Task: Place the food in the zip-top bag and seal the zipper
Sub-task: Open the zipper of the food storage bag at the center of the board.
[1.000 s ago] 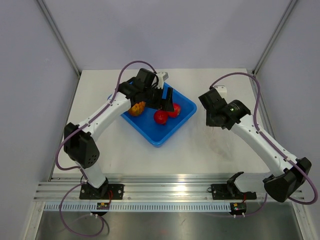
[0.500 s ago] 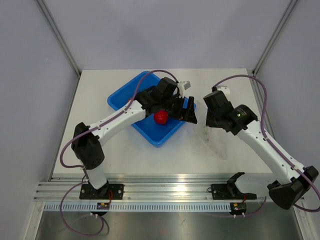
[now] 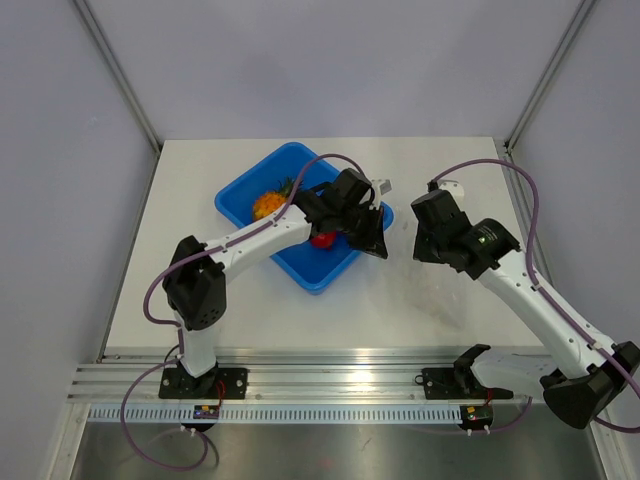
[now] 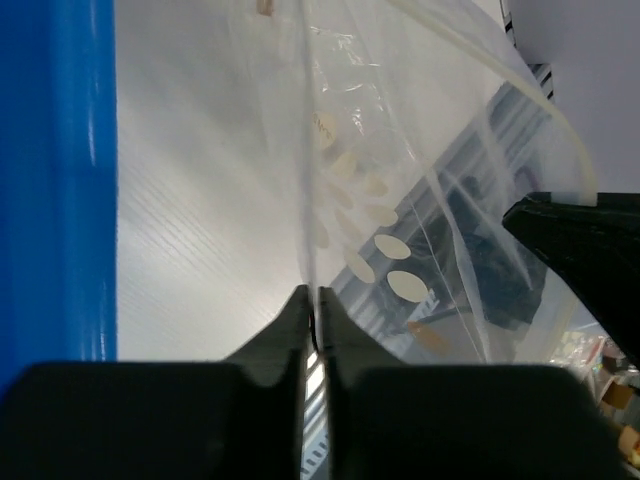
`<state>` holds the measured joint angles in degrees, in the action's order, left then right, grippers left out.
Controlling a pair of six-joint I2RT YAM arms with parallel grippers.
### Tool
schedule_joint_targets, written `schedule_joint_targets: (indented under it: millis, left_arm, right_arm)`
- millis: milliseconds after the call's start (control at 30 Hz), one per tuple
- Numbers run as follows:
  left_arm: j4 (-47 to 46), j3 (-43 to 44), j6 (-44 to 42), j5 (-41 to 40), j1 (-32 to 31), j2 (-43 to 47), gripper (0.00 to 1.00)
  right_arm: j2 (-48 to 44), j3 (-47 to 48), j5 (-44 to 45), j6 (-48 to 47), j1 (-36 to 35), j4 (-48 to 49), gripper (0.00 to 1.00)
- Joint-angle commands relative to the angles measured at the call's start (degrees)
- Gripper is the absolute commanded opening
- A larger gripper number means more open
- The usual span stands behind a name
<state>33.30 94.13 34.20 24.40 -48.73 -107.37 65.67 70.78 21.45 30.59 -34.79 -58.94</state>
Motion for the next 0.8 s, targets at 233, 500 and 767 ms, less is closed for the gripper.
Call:
schedule_joint_targets:
  millis: [233,500,767]
  left_arm:
    - [1.59,2.99,-7.91,1.43,0.13,-0.03,0.00]
    - [3.26,2.99,-10.37,0.91,0.30,0.32,0.00]
    - [5.37,5.62,-14.15,0.91,2.32,-0.38,0.00]
  right_arm:
    - [-0.72,0.49,1.84,1.32,-0.28,1.28,0.25]
    - [-1.06,1.55,3.06,2.28,-0.28,1.90,0.00]
    - [-5.38,1.20,3.95,2.37,-0.28,1.02,0.00]
